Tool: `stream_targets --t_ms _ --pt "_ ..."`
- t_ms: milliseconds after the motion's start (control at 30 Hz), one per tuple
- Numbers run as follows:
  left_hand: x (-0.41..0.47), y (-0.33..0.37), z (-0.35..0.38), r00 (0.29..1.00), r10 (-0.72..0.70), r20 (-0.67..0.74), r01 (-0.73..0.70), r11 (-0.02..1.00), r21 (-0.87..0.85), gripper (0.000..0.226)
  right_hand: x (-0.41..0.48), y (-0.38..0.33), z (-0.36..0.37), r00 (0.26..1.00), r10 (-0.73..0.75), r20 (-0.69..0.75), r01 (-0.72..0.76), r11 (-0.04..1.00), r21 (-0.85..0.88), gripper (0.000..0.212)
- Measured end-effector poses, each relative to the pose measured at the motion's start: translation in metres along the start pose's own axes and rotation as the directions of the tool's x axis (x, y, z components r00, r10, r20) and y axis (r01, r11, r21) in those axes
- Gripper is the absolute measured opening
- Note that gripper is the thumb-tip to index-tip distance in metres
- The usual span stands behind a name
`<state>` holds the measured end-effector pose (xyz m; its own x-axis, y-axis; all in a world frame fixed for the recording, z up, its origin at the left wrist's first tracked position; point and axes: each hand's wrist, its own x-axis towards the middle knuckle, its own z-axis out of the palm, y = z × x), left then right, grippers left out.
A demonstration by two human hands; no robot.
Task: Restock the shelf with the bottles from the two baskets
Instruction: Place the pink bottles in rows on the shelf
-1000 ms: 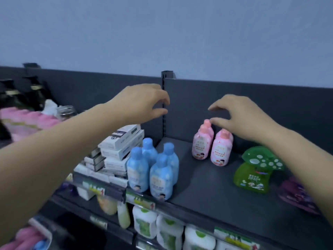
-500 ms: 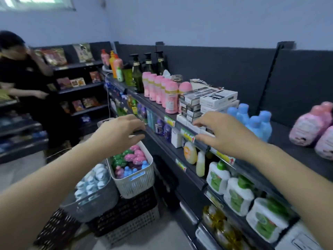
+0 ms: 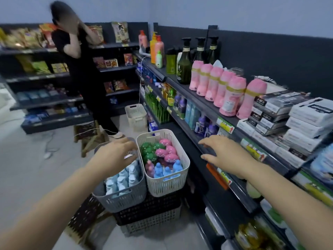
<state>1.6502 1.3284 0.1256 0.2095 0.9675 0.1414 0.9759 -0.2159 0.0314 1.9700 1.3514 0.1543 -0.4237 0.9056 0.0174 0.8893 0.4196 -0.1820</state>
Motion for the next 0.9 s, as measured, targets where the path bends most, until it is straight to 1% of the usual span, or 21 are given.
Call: stream_targets --t_ms 100,233,400,500,600,800,900 --pt "0.018 -0.042 0.032 0.998 -0.019 0.062 0.020 1.000 -0.015 0.030 0.048 -0.014 0.022 0.999 0.016 0.030 -0.016 1.000 0.016 0.043" --pt "0.033 -0.091 0.067 0.992 -0.036 0.118 0.046 0.995 -0.087 0.029 0.097 -0.031 0.055 0.995 0.038 0.089 -0.041 0.999 0.030 0.042" --pt "0.042 -0.135 0.098 0.988 -0.081 0.132 0.098 0.987 -0.125 0.028 0.148 -0.045 0.091 0.986 0.043 0.162 -0.051 0.998 0.045 0.049" --pt "0.045 -0.150 0.115 0.982 -0.141 0.126 0.161 0.973 -0.167 0.026 0.174 -0.049 0.110 0.979 0.035 0.202 -0.051 0.996 0.073 0.048" --pt "0.043 -0.158 0.137 0.961 -0.225 0.158 0.255 0.945 -0.206 0.027 0.198 -0.048 0.130 0.974 0.002 0.227 -0.027 0.994 0.109 0.047" --pt "0.059 -0.159 0.173 0.911 -0.352 0.215 0.390 0.904 -0.175 0.029 0.256 -0.033 0.179 0.952 -0.084 0.295 0.040 0.988 0.152 0.041" --pt "0.078 -0.162 0.186 0.868 -0.431 0.247 0.479 0.858 -0.187 0.030 0.293 -0.022 0.207 0.935 -0.144 0.324 0.088 0.979 0.182 0.040"
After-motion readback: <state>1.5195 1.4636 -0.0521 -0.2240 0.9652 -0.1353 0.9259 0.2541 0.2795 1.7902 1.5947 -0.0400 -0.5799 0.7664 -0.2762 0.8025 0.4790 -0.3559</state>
